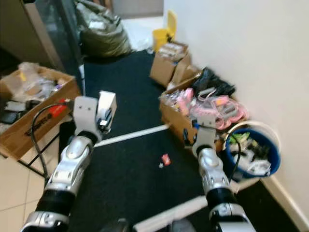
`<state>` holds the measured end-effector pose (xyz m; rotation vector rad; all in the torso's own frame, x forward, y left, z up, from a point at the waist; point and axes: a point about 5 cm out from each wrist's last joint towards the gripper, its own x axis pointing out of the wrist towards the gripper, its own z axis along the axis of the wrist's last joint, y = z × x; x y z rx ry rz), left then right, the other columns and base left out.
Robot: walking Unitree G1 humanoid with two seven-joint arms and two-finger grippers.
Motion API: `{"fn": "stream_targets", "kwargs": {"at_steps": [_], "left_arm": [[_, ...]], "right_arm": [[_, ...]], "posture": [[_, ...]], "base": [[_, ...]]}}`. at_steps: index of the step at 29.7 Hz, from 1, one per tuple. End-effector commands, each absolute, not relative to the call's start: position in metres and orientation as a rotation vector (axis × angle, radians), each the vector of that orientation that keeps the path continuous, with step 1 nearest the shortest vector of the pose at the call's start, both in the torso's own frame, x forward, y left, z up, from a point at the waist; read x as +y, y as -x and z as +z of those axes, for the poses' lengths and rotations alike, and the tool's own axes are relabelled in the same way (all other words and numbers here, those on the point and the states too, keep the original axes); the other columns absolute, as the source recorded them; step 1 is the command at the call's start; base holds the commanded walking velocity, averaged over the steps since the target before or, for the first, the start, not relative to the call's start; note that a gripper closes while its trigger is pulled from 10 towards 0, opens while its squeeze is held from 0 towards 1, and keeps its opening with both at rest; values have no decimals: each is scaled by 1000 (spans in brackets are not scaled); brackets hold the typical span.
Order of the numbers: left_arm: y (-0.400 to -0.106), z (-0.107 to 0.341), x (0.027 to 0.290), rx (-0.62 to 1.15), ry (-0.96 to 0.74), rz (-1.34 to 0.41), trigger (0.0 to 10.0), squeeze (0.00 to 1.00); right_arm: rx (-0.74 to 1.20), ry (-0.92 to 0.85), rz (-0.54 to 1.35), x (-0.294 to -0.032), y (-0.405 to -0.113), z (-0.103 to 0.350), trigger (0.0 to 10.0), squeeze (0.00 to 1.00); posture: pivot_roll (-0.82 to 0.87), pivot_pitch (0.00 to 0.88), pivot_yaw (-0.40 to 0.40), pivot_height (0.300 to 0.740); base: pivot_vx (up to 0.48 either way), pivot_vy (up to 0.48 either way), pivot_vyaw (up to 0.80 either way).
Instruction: Picking trash to rubbish bin
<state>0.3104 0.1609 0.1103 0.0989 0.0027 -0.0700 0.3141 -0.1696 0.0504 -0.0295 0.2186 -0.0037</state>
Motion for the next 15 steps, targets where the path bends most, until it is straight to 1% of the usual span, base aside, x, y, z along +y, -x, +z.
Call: {"fn": "stream_targets", "kwargs": {"at_steps": [1,15], "left_arm": [[-307,107,163,16,-109,-67,10000,0],[-304,105,163,20,-103,-60,10000,0]], "right_arm": [[227,22,-21,-175,-312,48,10000,0],[226,18,-7,-176,-310,48,10000,0]], "posture": [[-57,24,-6,740],[-62,33,-20,740]], "base": [[304,0,0],[301,0,0]]}}
